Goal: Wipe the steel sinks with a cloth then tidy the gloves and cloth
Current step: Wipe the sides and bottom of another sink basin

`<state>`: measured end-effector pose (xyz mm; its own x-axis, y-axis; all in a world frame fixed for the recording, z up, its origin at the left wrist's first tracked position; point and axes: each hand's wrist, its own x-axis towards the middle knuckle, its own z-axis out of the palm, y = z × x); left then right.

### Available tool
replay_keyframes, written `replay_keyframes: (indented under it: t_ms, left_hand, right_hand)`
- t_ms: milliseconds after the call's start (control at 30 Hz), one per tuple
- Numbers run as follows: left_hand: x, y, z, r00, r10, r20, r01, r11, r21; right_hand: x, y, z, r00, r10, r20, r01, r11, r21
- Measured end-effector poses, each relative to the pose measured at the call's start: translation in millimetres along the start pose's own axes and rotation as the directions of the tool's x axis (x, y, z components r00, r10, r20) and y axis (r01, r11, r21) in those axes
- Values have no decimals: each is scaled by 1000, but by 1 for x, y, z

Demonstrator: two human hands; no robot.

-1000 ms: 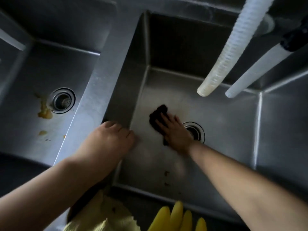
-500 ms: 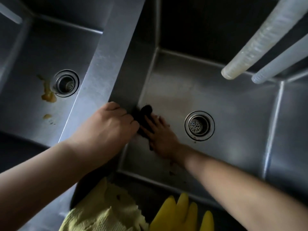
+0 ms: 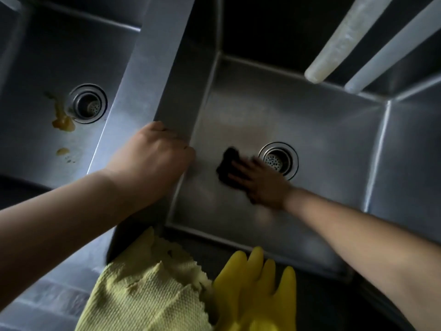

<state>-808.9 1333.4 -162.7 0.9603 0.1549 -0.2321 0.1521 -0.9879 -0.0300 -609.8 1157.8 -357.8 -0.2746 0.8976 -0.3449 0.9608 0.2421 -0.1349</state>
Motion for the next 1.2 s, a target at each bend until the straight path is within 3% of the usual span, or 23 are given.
replay_keyframes:
  t_ms: [133,200,367,500,667,767,867,967,1100,1200]
  left_hand:
    - [0,2,0,1000,20,-18,-19,999,29]
    - [-1,3,2,999,22,-50,-20,999,40]
    - [-1,2,5,998,-1,-57,2,1000,11]
    - [0,2,5,999,13,-33,-12,1000,27]
    - [-2,7,0,997,72,-21,-71,996,47]
    - [2,13,-3,990,139,17,-140,981,136]
    - [10,25,3,989,135,56,-144,971,191]
    - [25,46,15,979,162,123,-185,962,203]
    - [54,67,46,931,33,364,-104,979,177]
    - [68,74,66,900,18,435,-87,986,140]
  right_hand:
    - [59,3,-8,963,267,-30,-261,958,121]
    - [81,-15,-12,957,287,-49,-275,945,174]
    - [73,-58,-6,998,22,-65,-15,994,106]
    - [11,-93,9,963,-262,-71,266,962,60]
    - [-68,-68,33,957,-282,67,287,955,-81]
    - [-75,-41,27,986,-119,119,126,990,-59]
    - [-56,-11,18,988,150,-39,-149,988,40]
    - [-24,18,10,944,319,-83,-307,942,135]
    - [0,8,9,899,429,-84,-395,880,266]
    - [-25,-10,21,924,375,-73,-339,892,298]
